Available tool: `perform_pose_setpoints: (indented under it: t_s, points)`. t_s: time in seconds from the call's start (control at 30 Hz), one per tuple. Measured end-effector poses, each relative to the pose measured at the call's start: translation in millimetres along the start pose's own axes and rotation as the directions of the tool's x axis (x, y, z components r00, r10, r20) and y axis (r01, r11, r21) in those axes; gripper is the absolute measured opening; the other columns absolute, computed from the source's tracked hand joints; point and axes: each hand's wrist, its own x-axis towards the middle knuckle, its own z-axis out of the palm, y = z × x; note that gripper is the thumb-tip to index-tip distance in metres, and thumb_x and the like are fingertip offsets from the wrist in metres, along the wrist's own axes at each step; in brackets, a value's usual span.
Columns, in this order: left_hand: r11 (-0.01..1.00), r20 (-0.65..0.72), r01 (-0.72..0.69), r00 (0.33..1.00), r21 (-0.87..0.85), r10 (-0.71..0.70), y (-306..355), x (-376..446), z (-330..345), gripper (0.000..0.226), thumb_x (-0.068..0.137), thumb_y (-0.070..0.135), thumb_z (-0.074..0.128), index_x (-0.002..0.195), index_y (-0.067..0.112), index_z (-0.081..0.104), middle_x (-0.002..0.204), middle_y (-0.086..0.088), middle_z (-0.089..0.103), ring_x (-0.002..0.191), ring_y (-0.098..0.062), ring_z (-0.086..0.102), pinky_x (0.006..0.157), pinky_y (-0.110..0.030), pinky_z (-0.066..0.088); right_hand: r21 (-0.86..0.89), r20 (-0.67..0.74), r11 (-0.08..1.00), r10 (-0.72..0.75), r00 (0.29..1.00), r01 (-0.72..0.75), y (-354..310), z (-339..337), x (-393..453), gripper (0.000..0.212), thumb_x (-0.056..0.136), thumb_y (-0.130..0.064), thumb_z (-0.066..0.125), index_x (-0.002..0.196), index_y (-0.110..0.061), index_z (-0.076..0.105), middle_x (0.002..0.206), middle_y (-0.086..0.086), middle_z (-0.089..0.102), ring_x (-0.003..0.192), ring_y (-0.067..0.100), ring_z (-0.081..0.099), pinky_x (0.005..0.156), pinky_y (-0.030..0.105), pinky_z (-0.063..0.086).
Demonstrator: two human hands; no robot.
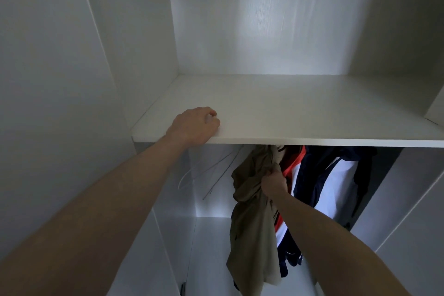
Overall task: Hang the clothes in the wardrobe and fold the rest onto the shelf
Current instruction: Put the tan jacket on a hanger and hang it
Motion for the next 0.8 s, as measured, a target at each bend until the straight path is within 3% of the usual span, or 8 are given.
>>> perform_pose_setpoints:
  t_s: [0.1,0.23,0.37,0.53,0.6,0.67,0.73,0.8]
  points:
    - [1.0,0.007,0.006,1.0,0.007,-0.006,-1,0,1,0.049,0.096,0.047,0.04,0.141,0.031,0.053,0.148,0.003,0.054,0.129,-0.022,0.052,0.094,-0.034,0.035,-0.063,0.035,0.997,-0.036,0.999,0.039,1,-9,1,0.041,0.104,-0.021,0.044,0.143,-0.01,0.048,0.129,0.015,0.063,0.11,0.031,0.061,0.078,0.027,0.038]
    - [1.0,0.008,0.011,1.0,0.012,-0.011,-1,-2,1,0.052,0.093,0.05,0.039,0.14,0.032,0.053,0.146,0.004,0.055,0.128,-0.022,0.052,0.096,-0.035,0.037,-0.035,0.136,0.995,-0.085,0.987,0.091,9,-19,-3,0.071,0.096,-0.014,0.052,0.16,-0.023,0.024,0.12,0.014,0.068,0.087,0.028,0.065,0.066,0.025,0.048]
    - [1.0,0.027,0.019,0.999,0.015,-0.019,3,-5,-1,0.065,0.083,0.057,0.033,0.14,0.032,0.053,0.146,0.003,0.055,0.128,-0.023,0.053,0.099,-0.037,0.038,-0.157,-0.025,0.981,-0.12,0.992,0.115,13,-11,-17,0.048,0.098,-0.02,0.055,0.14,-0.002,0.038,0.12,0.019,0.062,0.092,0.03,0.061,0.083,0.047,0.057]
    - [1.0,0.02,0.022,1.0,0.018,-0.022,4,-5,0,0.063,0.084,0.057,0.034,0.139,0.033,0.052,0.146,0.003,0.055,0.126,-0.022,0.053,0.098,-0.036,0.038,-0.231,-0.191,0.865,-0.489,0.851,0.445,10,4,-35,0.012,0.092,-0.009,0.058,0.103,-0.008,0.054,0.1,0.009,0.056,0.083,0.024,0.059,0.071,0.036,0.055]
    - [1.0,0.019,0.023,1.0,0.011,-0.023,4,-4,0,0.062,0.084,0.057,0.034,0.139,0.034,0.052,0.145,0.004,0.055,0.126,-0.022,0.054,0.099,-0.037,0.039,-0.245,-0.138,0.813,-0.569,0.811,0.528,2,14,-36,0.006,0.093,-0.007,0.059,0.098,-0.007,0.057,0.091,0.005,0.055,0.075,0.018,0.054,0.065,0.023,0.045]
    - [1.0,0.02,0.027,0.999,0.003,-0.027,4,-4,0,0.063,0.084,0.057,0.034,0.139,0.033,0.053,0.145,0.004,0.055,0.126,-0.022,0.054,0.1,-0.037,0.039,-0.154,0.001,0.828,-0.546,0.838,0.539,-9,28,-36,0.008,0.097,-0.01,0.057,0.104,-0.008,0.056,0.092,0.004,0.056,0.07,0.015,0.053,0.065,0.028,0.045]
    - [1.0,0.019,0.029,0.999,0.002,-0.029,4,-4,0,0.06,0.087,0.056,0.036,0.139,0.032,0.052,0.146,0.005,0.054,0.126,-0.021,0.053,0.102,-0.037,0.04,-0.124,0.139,0.871,-0.46,0.877,0.476,-19,43,-32,0.021,0.1,-0.019,0.057,0.118,-0.01,0.054,0.1,0.006,0.06,0.078,0.015,0.057,0.073,0.033,0.049]
    - [1.0,0.016,0.03,0.999,0.004,-0.03,4,-4,0,0.054,0.092,0.053,0.039,0.141,0.032,0.051,0.147,0.005,0.053,0.128,-0.021,0.052,0.105,-0.039,0.04,-0.118,0.256,0.923,-0.327,0.91,0.365,-26,57,-26,0.038,0.102,-0.029,0.058,0.134,-0.01,0.048,0.115,0.007,0.062,0.095,0.017,0.06,0.081,0.026,0.046]
